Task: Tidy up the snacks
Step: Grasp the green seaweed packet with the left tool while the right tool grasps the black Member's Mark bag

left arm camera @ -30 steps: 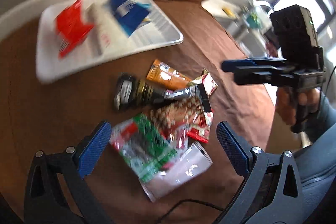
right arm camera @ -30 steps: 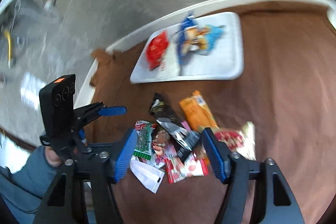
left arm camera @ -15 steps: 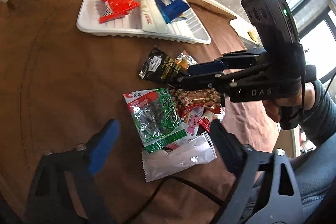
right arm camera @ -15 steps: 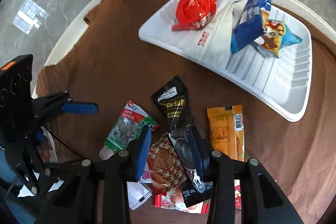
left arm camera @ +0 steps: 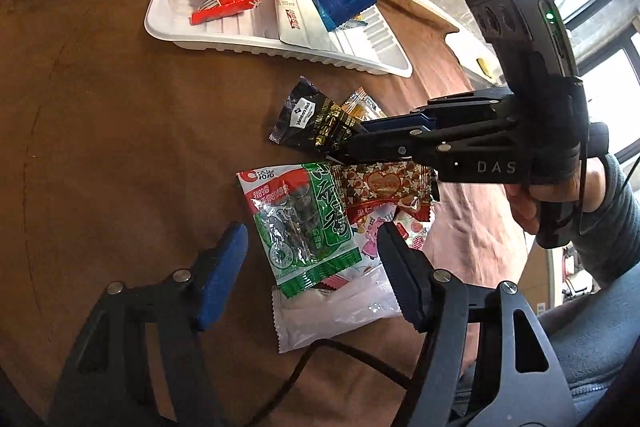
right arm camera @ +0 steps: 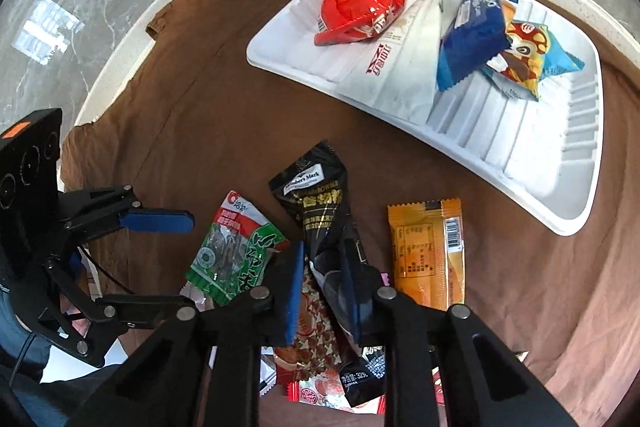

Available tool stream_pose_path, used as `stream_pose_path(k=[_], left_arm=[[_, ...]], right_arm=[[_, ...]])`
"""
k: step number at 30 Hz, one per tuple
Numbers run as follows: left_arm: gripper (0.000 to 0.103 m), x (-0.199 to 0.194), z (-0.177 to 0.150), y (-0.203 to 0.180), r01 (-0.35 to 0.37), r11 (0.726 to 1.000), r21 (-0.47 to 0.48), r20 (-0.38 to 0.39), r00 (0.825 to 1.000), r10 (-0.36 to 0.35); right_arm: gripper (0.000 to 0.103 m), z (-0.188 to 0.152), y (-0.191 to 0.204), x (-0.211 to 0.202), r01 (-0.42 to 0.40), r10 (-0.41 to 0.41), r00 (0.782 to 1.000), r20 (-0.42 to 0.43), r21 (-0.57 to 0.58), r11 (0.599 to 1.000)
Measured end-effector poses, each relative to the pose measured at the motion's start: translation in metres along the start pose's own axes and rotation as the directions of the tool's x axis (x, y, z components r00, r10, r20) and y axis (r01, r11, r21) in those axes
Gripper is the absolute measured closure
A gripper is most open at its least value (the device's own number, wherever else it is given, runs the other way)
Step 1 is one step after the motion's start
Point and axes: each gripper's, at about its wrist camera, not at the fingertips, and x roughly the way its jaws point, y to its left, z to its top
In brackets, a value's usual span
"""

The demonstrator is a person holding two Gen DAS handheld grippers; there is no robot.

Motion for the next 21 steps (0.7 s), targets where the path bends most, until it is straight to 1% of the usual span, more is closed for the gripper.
stream_pose_path(k=[3, 5, 7, 10, 13, 14, 15, 18, 19, 20, 21], left_arm=[[0.038, 0.004, 0.000, 0.002, -0.017, 1.000, -0.012, -0.018, 1.000, 0.016], [0.038, 0.007, 0.001, 0.003, -0.015, 1.000, -0.019, -0.025, 1.000, 0.015], [0.038, 0.008, 0.002, 0.004, -0.023, 1.000, -0.020, -0.027, 0.999, 0.023], [0.038, 0.010, 0.005, 0.004, -0.027, 0.999, -0.031, -0.034, 0.999, 0.026], [0.038, 0.015, 0.008, 0.005, -0.035, 0.999, -0.038, -0.056, 0.998, 0.033], [0.041, 0.017, 0.009, 0.005, -0.037, 0.998, -0.041, -0.064, 0.997, 0.034], [0.051, 0.020, 0.009, 0.005, -0.035, 0.998, -0.047, -0.076, 0.997, 0.031], [0.065, 0.026, 0.011, 0.007, -0.045, 0.997, -0.060, -0.099, 0.994, 0.039], [0.068, 0.028, 0.012, 0.007, -0.049, 0.997, -0.063, -0.102, 0.994, 0.042], [0.075, 0.029, 0.013, 0.007, -0.053, 0.996, -0.066, -0.108, 0.993, 0.045], [0.076, 0.031, 0.014, 0.007, -0.059, 0.996, -0.069, -0.114, 0.992, 0.051]], right_arm=[[0.082, 0.002, 0.008, 0.004, 0.044, -0.045, 0.999, -0.013, -0.042, 0.998], [0.082, 0.005, 0.011, 0.008, 0.053, -0.054, 0.998, -0.021, -0.051, 0.997], [0.085, 0.008, 0.011, 0.009, 0.056, -0.057, 0.998, -0.022, -0.050, 0.997], [0.089, 0.006, 0.005, 0.004, 0.034, -0.034, 0.999, -0.006, -0.019, 0.999], [0.092, 0.001, -0.004, -0.013, -0.025, 0.022, 0.999, 0.045, 0.049, 0.999], [0.092, -0.001, -0.006, -0.020, -0.048, 0.043, 0.997, 0.069, 0.070, 0.996], [0.093, -0.004, -0.008, -0.026, -0.066, 0.058, 0.994, 0.092, 0.084, 0.994], [0.093, -0.010, -0.013, -0.042, -0.113, 0.095, 0.984, 0.148, 0.115, 0.987], [0.093, -0.013, -0.014, -0.045, -0.123, 0.103, 0.982, 0.160, 0.122, 0.985], [0.093, -0.015, -0.015, -0.047, -0.130, 0.107, 0.980, 0.170, 0.129, 0.983], [0.093, -0.018, -0.016, -0.050, -0.134, 0.109, 0.978, 0.178, 0.133, 0.982]])
